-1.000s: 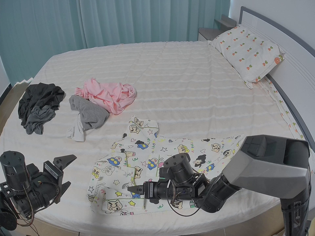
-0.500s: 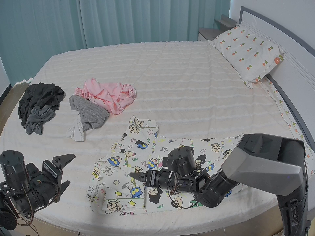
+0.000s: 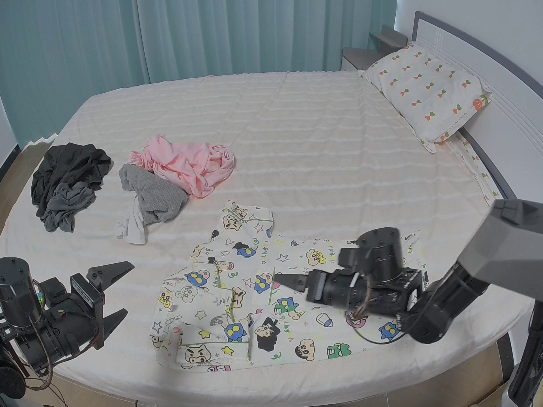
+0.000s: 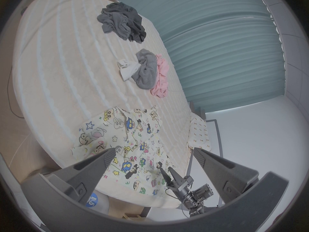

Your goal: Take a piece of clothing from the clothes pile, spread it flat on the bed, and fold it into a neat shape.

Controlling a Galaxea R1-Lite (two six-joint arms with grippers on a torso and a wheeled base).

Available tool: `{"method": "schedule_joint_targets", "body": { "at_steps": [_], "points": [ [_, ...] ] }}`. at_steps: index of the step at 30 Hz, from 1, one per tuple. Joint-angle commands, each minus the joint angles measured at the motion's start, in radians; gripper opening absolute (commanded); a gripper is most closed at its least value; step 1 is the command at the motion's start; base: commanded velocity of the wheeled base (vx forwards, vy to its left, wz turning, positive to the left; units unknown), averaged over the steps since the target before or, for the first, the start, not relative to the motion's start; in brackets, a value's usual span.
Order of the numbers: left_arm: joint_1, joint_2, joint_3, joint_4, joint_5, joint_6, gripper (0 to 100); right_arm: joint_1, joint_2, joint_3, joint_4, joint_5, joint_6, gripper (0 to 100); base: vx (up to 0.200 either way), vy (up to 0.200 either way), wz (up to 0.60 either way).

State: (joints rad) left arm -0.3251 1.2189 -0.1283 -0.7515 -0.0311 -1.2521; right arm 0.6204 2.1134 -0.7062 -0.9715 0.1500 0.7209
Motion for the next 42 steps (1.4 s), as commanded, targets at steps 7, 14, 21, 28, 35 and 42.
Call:
{"method": "schedule_joint_targets", "body": {
  "at_steps": [7,14,21,28,35,42],
  "points": [
    [0.015,-0.033,0.019,-0.003,-0.043,0.005,100,-0.415,-0.122,0.353,-0.102,0.161,-0.236,100,0.086,0.000,0.00],
    [0.012,-0.035,0.022,-0.003,-0.044,0.008,100,-0.562,-0.119,0.551,-0.102,0.224,-0.426,100,0.000,0.000,0.00],
    [0.011,-0.041,0.033,-0.005,-0.047,0.011,100,-0.700,-0.122,0.599,-0.105,0.261,-0.560,100,0.000,0.000,0.00],
    [0.006,-0.042,0.038,-0.006,-0.046,0.010,100,-0.797,-0.104,0.619,-0.104,0.278,-0.638,100,-0.029,0.000,0.00],
    [0.006,-0.041,0.041,-0.005,-0.047,0.008,100,-0.809,0.022,0.583,-0.118,0.315,-0.684,100,-0.143,0.000,0.00],
    [0.006,-0.041,0.044,-0.005,-0.049,0.008,100,-0.789,0.082,0.493,-0.130,0.322,-0.672,100,0.000,0.000,0.00]
  ]
}}
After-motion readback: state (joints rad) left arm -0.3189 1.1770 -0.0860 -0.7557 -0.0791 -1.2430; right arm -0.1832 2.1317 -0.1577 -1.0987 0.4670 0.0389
